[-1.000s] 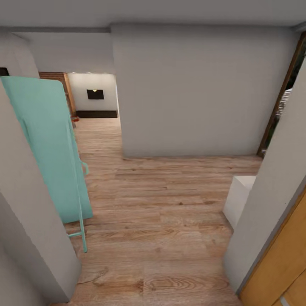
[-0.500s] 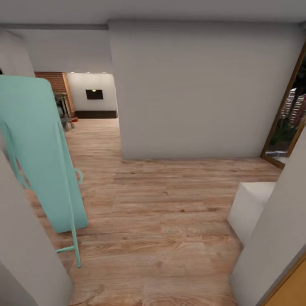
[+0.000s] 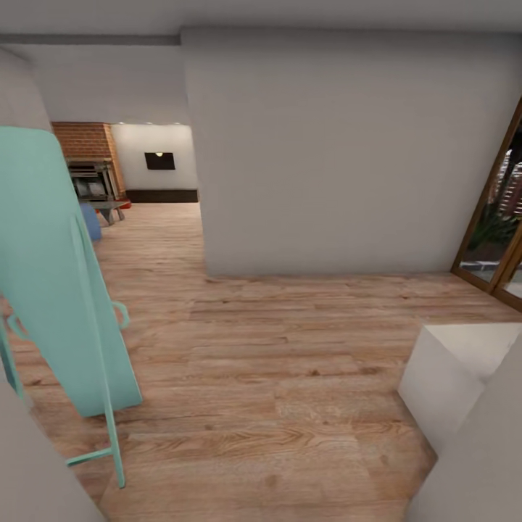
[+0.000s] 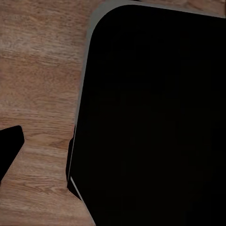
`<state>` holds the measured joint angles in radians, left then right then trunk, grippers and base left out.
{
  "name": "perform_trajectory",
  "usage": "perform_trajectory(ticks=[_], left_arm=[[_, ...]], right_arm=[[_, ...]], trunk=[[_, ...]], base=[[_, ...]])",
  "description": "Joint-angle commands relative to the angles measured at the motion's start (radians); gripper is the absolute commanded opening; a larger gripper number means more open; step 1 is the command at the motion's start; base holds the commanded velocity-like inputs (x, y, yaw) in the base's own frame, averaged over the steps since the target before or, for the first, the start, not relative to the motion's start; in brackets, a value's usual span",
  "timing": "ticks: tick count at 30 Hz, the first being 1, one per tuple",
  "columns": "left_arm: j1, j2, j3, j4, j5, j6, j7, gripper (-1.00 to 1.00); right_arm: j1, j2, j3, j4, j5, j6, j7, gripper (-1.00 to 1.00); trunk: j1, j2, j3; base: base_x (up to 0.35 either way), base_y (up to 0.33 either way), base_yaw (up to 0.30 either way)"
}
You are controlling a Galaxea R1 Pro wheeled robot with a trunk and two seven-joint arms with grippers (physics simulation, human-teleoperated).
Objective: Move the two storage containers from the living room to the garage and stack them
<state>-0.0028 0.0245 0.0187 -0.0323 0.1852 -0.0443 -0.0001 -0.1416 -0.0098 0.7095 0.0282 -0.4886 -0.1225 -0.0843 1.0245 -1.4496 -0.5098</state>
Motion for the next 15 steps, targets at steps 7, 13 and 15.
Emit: perform_trajectory(ticks=[7, 13, 15], left_arm=[[0.000, -0.001, 0.001, 0.000, 0.005, 0.000, -0.001, 1.00], [0.000, 0.000, 0.001, 0.000, 0.005, 0.000, -0.001, 1.00], [0.000, 0.000, 0.001, 0.000, 0.005, -0.001, -0.001, 1.00]], right_arm=[[-0.001, 0.002, 0.009, 0.003, -0.008, -0.005, 0.000, 1.00], [-0.001, 0.002, 0.008, 0.003, -0.008, -0.005, 0.000, 1.00], [-0.001, 0.002, 0.008, 0.003, -0.008, -0.005, 0.000, 1.00]], trunk=[[0.001, 0.000, -0.001], [0.001, 0.000, -0.001], [0.001, 0.000, -0.001]], base=[[0.321, 0.000, 0.000], [0.321, 0.000, 0.000], [0.321, 0.000, 0.000]])
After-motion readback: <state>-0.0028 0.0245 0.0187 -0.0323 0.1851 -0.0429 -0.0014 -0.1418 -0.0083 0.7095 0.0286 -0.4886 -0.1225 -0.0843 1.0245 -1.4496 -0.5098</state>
